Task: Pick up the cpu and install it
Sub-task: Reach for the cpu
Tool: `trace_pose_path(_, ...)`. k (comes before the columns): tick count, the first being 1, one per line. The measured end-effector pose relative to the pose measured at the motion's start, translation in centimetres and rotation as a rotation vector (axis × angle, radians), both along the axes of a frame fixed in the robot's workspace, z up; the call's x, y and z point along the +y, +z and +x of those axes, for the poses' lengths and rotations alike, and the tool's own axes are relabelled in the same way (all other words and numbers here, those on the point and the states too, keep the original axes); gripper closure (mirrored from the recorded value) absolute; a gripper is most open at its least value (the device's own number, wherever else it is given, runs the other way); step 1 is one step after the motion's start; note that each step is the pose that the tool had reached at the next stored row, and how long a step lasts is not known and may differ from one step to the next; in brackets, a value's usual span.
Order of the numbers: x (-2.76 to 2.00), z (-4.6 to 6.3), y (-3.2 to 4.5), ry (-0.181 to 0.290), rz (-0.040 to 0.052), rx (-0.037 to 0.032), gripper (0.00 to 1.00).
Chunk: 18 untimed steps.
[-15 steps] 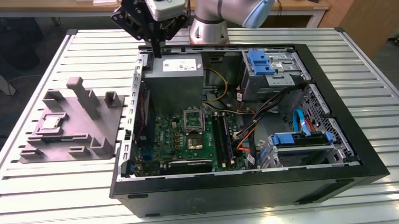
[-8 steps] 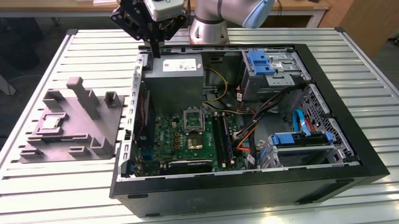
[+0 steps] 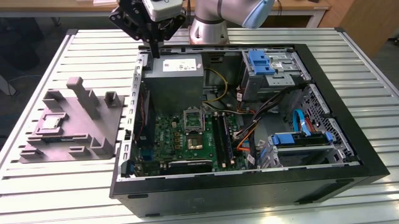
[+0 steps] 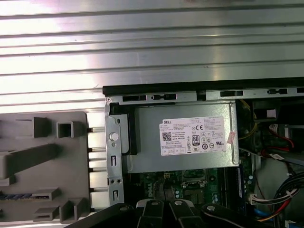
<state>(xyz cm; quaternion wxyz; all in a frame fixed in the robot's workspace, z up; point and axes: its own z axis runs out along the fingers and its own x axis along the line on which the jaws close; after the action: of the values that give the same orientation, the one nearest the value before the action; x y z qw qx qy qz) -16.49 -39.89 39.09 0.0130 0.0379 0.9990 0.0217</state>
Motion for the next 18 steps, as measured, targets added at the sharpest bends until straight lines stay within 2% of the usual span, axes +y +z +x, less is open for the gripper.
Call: trace_pose_path(18, 0.0, -0.57, -0.03, 0.0, 0.0, -0.0001, 0.89)
